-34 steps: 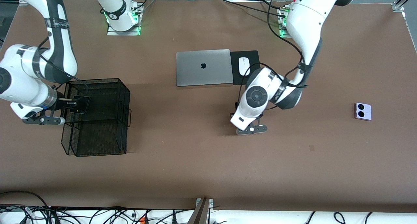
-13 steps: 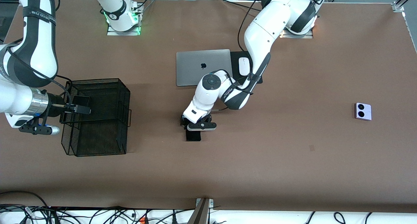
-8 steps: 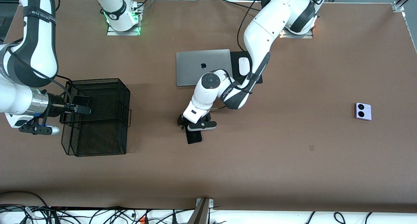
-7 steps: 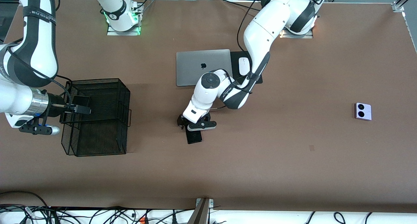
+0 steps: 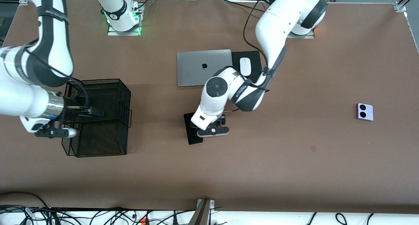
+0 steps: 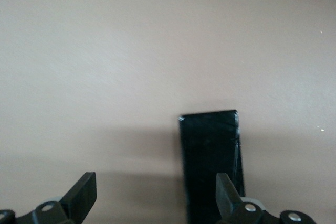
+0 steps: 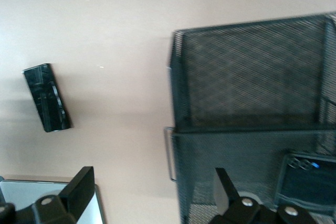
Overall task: Place phones with both arms
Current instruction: 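Grasp the bar phone with the right gripper while the left reaches the white phone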
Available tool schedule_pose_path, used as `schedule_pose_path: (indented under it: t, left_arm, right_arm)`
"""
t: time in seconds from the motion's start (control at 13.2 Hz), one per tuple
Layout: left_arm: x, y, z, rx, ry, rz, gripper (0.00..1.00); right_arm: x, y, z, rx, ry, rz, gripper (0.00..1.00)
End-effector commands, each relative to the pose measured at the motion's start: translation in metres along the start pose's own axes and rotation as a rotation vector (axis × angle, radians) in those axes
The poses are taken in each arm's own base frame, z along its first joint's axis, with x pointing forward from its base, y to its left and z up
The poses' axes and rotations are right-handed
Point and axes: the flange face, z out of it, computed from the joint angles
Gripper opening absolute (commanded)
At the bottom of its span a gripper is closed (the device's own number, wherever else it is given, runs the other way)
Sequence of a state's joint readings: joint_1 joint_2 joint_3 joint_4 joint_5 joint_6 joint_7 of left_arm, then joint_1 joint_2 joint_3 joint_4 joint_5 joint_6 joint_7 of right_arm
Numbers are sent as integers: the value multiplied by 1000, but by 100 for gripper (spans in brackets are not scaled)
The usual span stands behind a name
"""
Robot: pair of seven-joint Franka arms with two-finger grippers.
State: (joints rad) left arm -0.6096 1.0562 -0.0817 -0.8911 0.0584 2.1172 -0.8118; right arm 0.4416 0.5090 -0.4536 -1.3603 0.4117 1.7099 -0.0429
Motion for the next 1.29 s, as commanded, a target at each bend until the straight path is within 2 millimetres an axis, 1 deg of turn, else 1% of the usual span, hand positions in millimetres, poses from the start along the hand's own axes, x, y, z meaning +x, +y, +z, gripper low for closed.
schedule_pose_path:
  t: [0.0, 0.08, 0.15, 0.23, 0.3, 0.38, 0.45, 0.53, 0.76, 0.83, 0.91, 1.06, 1.21]
  left_arm:
    - [11, -36, 2, 39, -65, 96, 100]
    - [15, -60, -4, 69, -98, 144, 100]
    - [20, -89, -13, 97, -135, 186, 100]
    - [25, -120, -20, 120, -164, 227, 100]
    - [33, -154, -30, 133, -188, 267, 100]
    - [40, -184, -44, 140, -205, 311, 100]
    - [47, -215, -54, 151, -228, 350, 100]
    - [55, -243, -64, 178, -235, 391, 100]
    - [78, -318, -88, 208, -250, 478, 100]
    - [85, -348, -94, 216, -260, 510, 100]
    - [91, -371, -102, 226, -263, 548, 100]
    - [102, -423, -117, 225, -269, 594, 100]
    - [112, -474, -129, 216, -272, 600, 100]
  right_arm:
    - [17, -52, 12, -15, 16, 14, 100]
    - [20, -87, 25, -19, 27, 35, 100]
    - [24, -116, 42, -31, 32, 59, 100]
    - [24, -149, 61, -42, 55, 66, 100]
    - [23, -178, 86, -51, 83, 62, 100]
    - [24, -197, 107, -54, 112, 46, 100]
    - [22, -217, 133, -63, 137, 13, 100]
    - [21, -234, 154, -65, 164, -15, 100]
    - [13, -267, 216, -88, 203, -84, 100]
    - [6, -278, 236, -99, 203, -107, 100]
    - [3, -282, 254, -111, 198, -121, 100]
    - [-1, -288, 274, -116, 203, -148, 100]
    - [-3, -284, 292, -133, 178, -199, 100]
